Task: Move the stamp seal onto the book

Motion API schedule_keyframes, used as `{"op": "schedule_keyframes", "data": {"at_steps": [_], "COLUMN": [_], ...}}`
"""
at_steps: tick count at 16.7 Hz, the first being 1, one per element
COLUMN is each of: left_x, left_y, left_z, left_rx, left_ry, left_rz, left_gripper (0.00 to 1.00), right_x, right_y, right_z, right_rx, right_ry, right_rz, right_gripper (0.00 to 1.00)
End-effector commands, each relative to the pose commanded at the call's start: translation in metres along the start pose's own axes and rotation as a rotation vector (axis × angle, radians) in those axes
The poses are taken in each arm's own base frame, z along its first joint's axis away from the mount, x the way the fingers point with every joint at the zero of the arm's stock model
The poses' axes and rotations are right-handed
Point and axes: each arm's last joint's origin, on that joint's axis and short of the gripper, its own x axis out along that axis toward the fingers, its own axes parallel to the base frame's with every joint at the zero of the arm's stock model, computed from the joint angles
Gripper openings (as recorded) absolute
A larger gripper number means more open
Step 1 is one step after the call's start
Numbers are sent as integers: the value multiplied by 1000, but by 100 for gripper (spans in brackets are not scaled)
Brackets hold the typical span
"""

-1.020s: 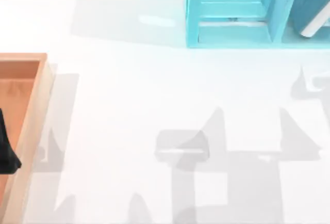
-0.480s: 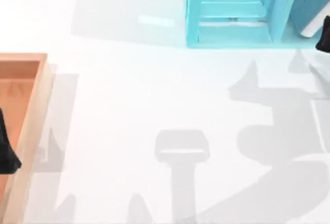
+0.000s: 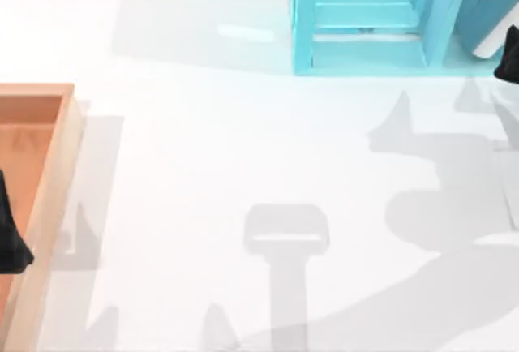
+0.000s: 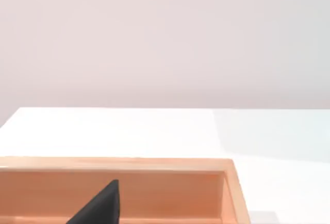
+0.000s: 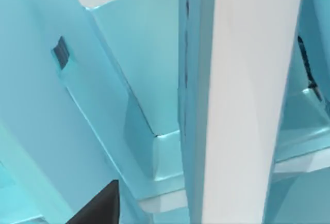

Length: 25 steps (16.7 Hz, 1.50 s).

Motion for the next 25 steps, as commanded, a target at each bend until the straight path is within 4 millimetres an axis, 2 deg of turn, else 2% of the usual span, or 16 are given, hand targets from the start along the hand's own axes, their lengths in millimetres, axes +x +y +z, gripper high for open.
{"op": "schedule_keyframes", "data": {"at_steps": [2,4,12,14,18,25], "left_x": [0,0,0,0,0,0], "left_y": [0,0,0,0,0,0], "left_z": [0,0,0,0,0,0], "left_rx": [0,0,0,0,0,0], "left_ry": [0,0,0,0,0,0], "left_rz": [0,0,0,0,0,0], "left_gripper": [100,100,100,100,100,100], "right_x": [3,16,91,99,101,101], "right_y": [0,-1,-3,-2,-2,-2], "right_z": [0,1,2,2,2,2], "right_rx": [0,1,1,1,1,1], "right_ry": [-2,-5,-7,-6,-5,-5], "right_rz": [-1,-2,-2,-2,-3,-3], "right_gripper": [100,100,100,100,100,47]}}
